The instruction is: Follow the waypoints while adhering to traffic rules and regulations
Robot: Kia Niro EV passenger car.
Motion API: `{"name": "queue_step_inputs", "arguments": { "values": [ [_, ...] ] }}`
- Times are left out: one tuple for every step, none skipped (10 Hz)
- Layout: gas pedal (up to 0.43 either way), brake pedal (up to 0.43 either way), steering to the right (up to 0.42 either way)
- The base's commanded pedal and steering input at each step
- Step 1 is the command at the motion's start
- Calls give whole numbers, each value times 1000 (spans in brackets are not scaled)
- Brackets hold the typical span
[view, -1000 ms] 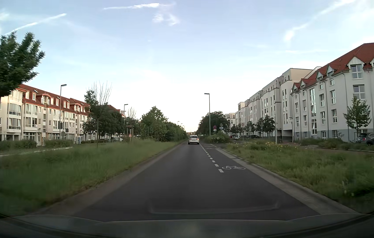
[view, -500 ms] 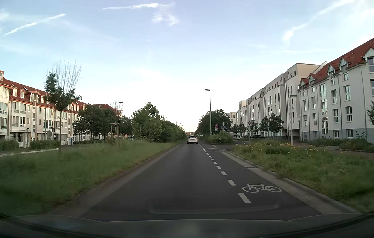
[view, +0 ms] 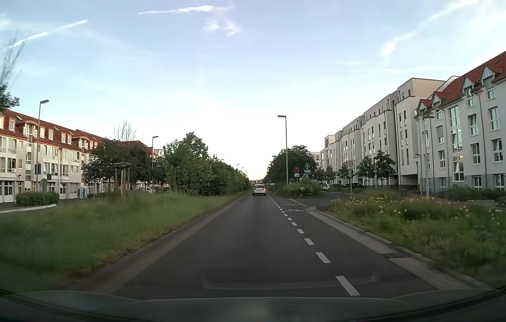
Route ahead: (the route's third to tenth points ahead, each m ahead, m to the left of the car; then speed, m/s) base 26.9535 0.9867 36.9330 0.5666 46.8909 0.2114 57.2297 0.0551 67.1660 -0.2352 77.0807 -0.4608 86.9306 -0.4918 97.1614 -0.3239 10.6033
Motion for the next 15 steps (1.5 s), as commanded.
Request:
{"name": "queue_step_inputs", "arguments": {
  "values": [
    [260,0,2],
    [240,0,2],
    [228,0,2],
    [220,0,2],
    [220,0,2],
    [209,0,2],
    [197,0,2],
    [197,0,2],
    [177,0,2],
    [177,0,2],
    [169,0,2],
    [150,0,2],
    [110,0,2],
    [110,0,2],
    [110,0,2]
  ]
}}
